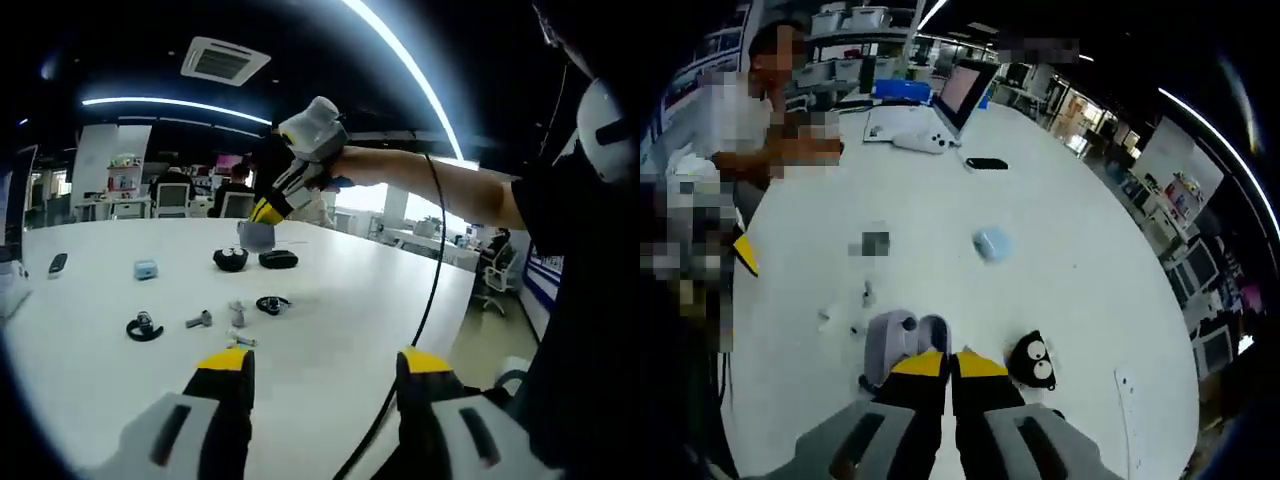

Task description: Pick up the earbuds from the table and place the earbuds into the earbud case

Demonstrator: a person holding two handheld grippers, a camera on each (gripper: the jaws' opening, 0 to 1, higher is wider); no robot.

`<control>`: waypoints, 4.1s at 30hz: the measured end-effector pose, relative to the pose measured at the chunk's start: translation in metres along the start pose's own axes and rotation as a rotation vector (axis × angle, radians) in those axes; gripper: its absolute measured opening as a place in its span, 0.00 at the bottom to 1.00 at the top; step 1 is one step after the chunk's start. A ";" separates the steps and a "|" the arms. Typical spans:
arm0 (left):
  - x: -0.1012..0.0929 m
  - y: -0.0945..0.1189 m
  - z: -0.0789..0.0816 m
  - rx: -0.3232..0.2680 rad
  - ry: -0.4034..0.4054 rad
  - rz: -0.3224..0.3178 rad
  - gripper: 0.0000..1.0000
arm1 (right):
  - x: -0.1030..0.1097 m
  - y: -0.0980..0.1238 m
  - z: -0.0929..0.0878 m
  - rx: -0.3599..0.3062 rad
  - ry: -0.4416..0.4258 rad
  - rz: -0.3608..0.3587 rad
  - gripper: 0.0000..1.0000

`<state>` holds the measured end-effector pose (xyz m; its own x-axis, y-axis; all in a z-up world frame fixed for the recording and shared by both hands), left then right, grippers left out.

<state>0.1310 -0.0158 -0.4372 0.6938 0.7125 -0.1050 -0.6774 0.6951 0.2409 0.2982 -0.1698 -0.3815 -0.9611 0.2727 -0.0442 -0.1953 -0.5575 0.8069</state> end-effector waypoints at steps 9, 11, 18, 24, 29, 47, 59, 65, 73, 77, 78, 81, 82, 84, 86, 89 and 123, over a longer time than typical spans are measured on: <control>-0.035 -0.029 0.001 -0.013 -0.033 -0.061 0.58 | 0.052 0.012 -0.044 -0.010 0.049 -0.038 0.02; -0.036 -0.034 0.000 -0.014 -0.033 -0.055 0.59 | 0.062 0.012 -0.051 -0.017 0.053 -0.039 0.02; -0.047 -0.052 -0.011 0.006 -0.079 -0.077 0.57 | 0.088 0.013 -0.069 0.003 0.144 -0.072 0.02; -0.062 -0.060 -0.017 0.014 -0.125 -0.128 0.56 | 0.110 0.011 -0.075 0.067 0.311 -0.104 0.02; -0.071 -0.066 -0.019 -0.015 -0.156 -0.164 0.47 | 0.129 0.004 -0.071 0.071 0.441 -0.106 0.02; -0.063 -0.088 -0.037 0.070 -0.154 -0.134 0.30 | 0.155 -0.024 -0.071 0.064 0.677 -0.241 0.02; -0.063 -0.096 -0.037 0.117 -0.188 -0.123 0.23 | 0.155 -0.024 -0.070 0.032 0.711 -0.270 0.02; -0.064 -0.097 -0.037 0.100 -0.216 -0.138 0.21 | 0.155 -0.024 -0.070 0.008 0.707 -0.252 0.02; -0.064 -0.095 -0.039 0.086 -0.213 -0.145 0.20 | 0.156 -0.026 -0.068 -0.013 0.690 -0.235 0.02; -0.065 -0.094 -0.040 0.080 -0.213 -0.153 0.20 | 0.156 -0.025 -0.067 -0.035 0.650 -0.217 0.03; -0.065 -0.093 -0.040 0.078 -0.211 -0.154 0.20 | 0.156 -0.025 -0.067 -0.048 0.629 -0.210 0.03; -0.065 -0.093 -0.040 0.075 -0.209 -0.155 0.20 | 0.154 -0.023 -0.067 -0.073 0.590 -0.202 0.05; -0.064 -0.093 -0.041 0.074 -0.208 -0.156 0.20 | 0.153 -0.021 -0.068 -0.085 0.570 -0.198 0.06; -0.064 -0.092 -0.041 0.071 -0.205 -0.158 0.20 | 0.151 -0.019 -0.069 -0.116 0.524 -0.191 0.08; -0.064 -0.092 -0.041 0.068 -0.204 -0.158 0.20 | 0.150 -0.015 -0.071 -0.143 0.469 -0.185 0.09; -0.064 -0.092 -0.041 0.064 -0.200 -0.157 0.20 | 0.148 -0.011 -0.075 -0.197 0.373 -0.168 0.11; -0.067 -0.094 -0.042 0.047 -0.183 -0.165 0.20 | 0.145 -0.010 -0.086 -0.608 -0.312 0.138 0.21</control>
<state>0.1378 -0.1248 -0.4936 0.8298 0.5573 0.0288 -0.5419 0.7924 0.2803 0.1435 -0.1921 -0.4470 -0.9018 0.3298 0.2794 -0.2379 -0.9184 0.3163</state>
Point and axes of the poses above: the point that each gripper's makers call its tool centre point, and the gripper's own axes: y roughly backward along the fingers, x roughly to its left, z roughly out of its top, the point moved 5 cm from there along y, roughly backward along the fingers, and after that the axes turned 13 degrees about z, right-handed, at the moved point
